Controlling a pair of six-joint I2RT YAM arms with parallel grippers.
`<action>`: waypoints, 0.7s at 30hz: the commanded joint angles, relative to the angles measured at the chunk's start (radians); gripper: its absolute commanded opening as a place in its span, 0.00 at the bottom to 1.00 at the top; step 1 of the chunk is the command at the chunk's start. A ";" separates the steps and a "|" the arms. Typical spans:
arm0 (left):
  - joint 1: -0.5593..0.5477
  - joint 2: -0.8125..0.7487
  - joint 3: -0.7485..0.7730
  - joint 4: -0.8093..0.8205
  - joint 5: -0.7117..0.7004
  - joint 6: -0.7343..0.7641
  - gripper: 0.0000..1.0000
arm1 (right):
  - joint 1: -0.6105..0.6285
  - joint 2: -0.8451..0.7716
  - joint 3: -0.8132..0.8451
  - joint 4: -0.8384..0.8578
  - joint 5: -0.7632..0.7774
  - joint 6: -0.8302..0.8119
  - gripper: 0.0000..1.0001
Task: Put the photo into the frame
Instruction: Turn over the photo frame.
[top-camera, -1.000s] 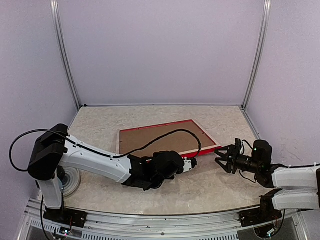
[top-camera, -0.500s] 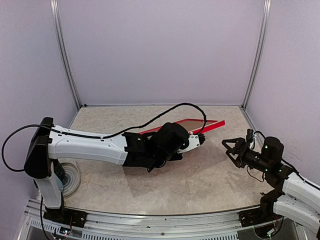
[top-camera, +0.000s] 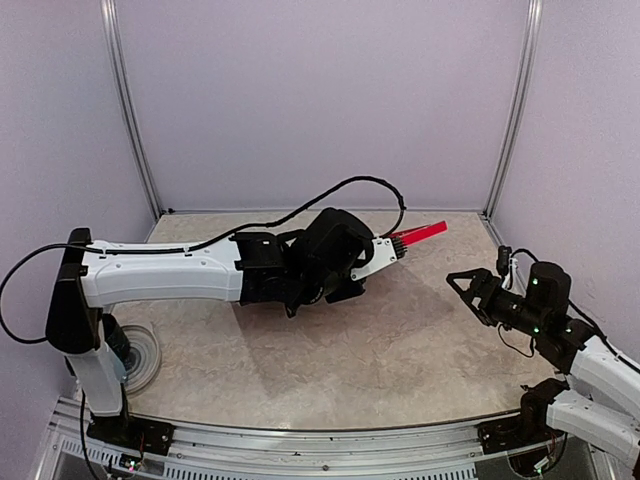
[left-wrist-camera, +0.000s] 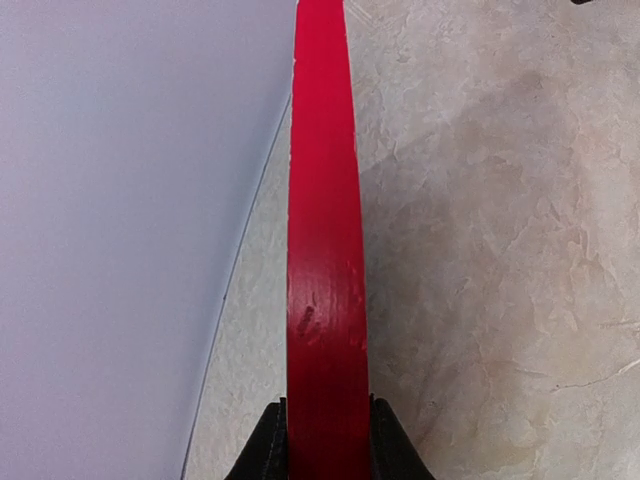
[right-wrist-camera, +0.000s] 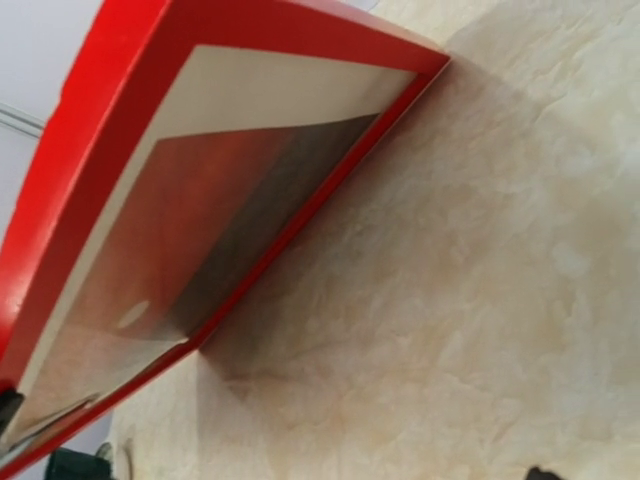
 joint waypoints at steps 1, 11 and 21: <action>0.010 -0.073 0.047 0.031 0.031 -0.063 0.00 | 0.006 0.015 0.029 -0.028 0.020 -0.037 0.87; 0.025 -0.096 0.079 0.012 0.044 -0.103 0.00 | 0.006 0.026 0.028 -0.011 0.017 -0.064 0.88; 0.051 -0.142 0.137 -0.046 0.177 -0.203 0.00 | 0.006 0.069 0.057 -0.022 0.019 -0.108 0.91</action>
